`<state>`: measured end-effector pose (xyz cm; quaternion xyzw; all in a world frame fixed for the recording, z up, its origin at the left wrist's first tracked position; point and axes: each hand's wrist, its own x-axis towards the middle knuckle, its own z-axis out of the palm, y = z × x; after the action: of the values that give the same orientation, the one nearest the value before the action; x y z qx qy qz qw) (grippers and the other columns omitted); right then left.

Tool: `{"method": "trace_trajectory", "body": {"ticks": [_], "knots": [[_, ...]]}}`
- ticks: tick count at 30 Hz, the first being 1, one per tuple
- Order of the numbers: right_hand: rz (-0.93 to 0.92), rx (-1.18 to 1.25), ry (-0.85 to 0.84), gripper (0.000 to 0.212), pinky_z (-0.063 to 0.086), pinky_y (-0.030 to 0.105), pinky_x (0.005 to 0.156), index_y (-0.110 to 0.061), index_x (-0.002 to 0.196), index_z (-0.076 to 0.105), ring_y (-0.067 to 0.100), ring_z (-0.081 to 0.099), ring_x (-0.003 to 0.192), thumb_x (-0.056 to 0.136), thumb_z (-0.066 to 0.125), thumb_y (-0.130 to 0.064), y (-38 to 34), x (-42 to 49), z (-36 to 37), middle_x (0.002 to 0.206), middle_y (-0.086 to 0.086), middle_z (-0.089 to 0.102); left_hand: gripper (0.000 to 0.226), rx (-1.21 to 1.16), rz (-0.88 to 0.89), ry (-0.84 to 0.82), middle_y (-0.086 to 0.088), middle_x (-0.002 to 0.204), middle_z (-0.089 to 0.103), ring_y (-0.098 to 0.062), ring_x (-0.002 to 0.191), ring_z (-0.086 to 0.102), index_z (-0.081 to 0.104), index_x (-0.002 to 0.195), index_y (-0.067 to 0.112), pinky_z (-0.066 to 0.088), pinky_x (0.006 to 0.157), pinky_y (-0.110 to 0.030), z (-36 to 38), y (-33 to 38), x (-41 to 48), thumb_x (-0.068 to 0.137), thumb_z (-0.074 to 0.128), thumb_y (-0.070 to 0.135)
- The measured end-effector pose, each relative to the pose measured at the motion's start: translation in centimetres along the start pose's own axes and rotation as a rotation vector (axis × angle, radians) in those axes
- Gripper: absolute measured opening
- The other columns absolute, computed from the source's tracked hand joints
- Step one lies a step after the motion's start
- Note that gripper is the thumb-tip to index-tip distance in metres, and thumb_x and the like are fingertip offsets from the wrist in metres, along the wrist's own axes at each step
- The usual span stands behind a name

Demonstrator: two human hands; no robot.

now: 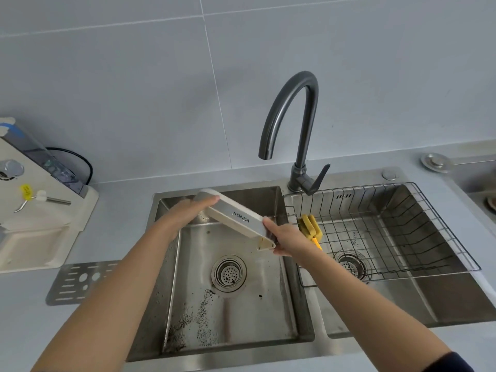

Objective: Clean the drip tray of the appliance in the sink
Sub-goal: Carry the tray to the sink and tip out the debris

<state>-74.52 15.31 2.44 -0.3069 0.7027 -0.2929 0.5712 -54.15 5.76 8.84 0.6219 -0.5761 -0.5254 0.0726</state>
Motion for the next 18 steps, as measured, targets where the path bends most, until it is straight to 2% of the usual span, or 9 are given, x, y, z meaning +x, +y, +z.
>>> {"method": "trace_trajectory", "body": {"ticks": [1,3,5,8,10,13,14,15,18], "knots": [[0.040,-0.028,-0.035,0.046,0.051,0.023,0.069,-0.011,0.074,0.054,0.015,0.054,0.070,0.090,0.041,-0.053,0.6,-0.1,0.3,0.074,0.004,0.056,0.077,0.007,-0.047,-0.029,-0.012,0.147,0.036,-0.029,0.134,0.034,0.055,0.120,0.017,0.029,0.110,-0.043,0.5,-1.0,-0.1,0.065,0.061,0.069],[0.119,-0.101,-0.105,0.048,0.053,0.028,0.078,-0.011,0.075,0.054,0.017,0.057,0.072,0.091,0.038,-0.054,2.0,-0.4,1.0,0.075,0.006,0.058,0.088,-0.033,-0.162,-0.108,-0.014,0.151,0.028,-0.030,0.139,0.028,0.041,0.136,0.012,0.026,0.113,-0.044,1.9,-2.7,-0.4,0.070,0.057,0.068],[0.109,-0.136,-0.091,0.049,0.053,0.028,0.075,-0.011,0.074,0.054,0.017,0.057,0.070,0.091,0.037,-0.054,2.2,-0.4,1.1,0.073,0.006,0.058,0.088,-0.087,-0.155,-0.104,-0.013,0.152,0.027,-0.029,0.139,0.027,0.034,0.140,0.011,0.023,0.114,-0.044,2.4,-3.3,-0.8,0.074,0.053,0.066],[-0.013,-0.094,0.010,0.046,0.049,0.025,0.070,-0.011,0.069,0.053,0.016,0.054,0.068,0.091,0.041,-0.050,0.8,-0.2,0.4,0.071,0.006,0.056,0.120,-0.072,-0.088,-0.009,-0.007,0.149,0.033,-0.026,0.135,0.034,0.040,0.139,0.019,0.027,0.112,-0.044,1.6,-2.7,-0.8,0.041,0.056,0.087],[-0.069,-0.081,0.082,0.046,0.049,0.029,0.073,-0.011,0.068,0.054,0.019,0.055,0.074,0.089,0.044,-0.051,0.1,0.1,0.2,0.074,0.008,0.056,0.105,-0.112,-0.076,0.052,-0.005,0.146,0.038,-0.023,0.131,0.039,0.041,0.137,0.020,0.029,0.108,-0.040,1.4,-2.4,-1.0,0.052,0.055,0.081],[0.007,-0.196,-0.021,0.048,0.046,0.022,0.062,-0.012,0.066,0.052,0.015,0.052,0.063,0.091,0.039,-0.051,0.8,-0.2,0.8,0.067,0.004,0.054,0.052,-0.171,-0.080,-0.047,-0.013,0.130,0.050,-0.017,0.102,0.053,0.051,0.121,0.015,0.030,0.104,-0.036,2.4,-3.7,-1.0,0.085,0.049,0.052],[0.053,-0.242,-0.068,0.049,0.045,0.020,0.060,-0.012,0.067,0.051,0.013,0.052,0.060,0.092,0.036,-0.052,1.2,-0.4,1.1,0.066,0.003,0.054,0.050,-0.173,-0.109,-0.090,-0.014,0.127,0.050,-0.021,0.104,0.053,0.049,0.124,0.012,0.029,0.106,-0.036,2.9,-4.2,-1.3,0.088,0.047,0.047],[0.076,-0.271,-0.086,0.049,0.046,0.019,0.059,-0.012,0.068,0.051,0.012,0.053,0.059,0.093,0.035,-0.052,1.5,-0.5,1.2,0.066,0.003,0.055,0.057,-0.184,-0.144,-0.106,-0.015,0.134,0.046,-0.026,0.118,0.048,0.045,0.130,0.010,0.026,0.110,-0.038,3.2,-4.5,-1.5,0.088,0.047,0.048],[0.035,-0.279,-0.022,0.049,0.047,0.020,0.063,-0.012,0.066,0.050,0.017,0.056,0.067,0.092,0.037,-0.051,1.2,-0.3,0.8,0.069,0.006,0.056,0.087,-0.290,-0.177,-0.107,-0.010,0.153,0.026,-0.025,0.142,0.022,0.032,0.142,0.017,0.013,0.118,-0.042,2.9,-4.9,-1.3,0.073,0.049,0.067]]}}
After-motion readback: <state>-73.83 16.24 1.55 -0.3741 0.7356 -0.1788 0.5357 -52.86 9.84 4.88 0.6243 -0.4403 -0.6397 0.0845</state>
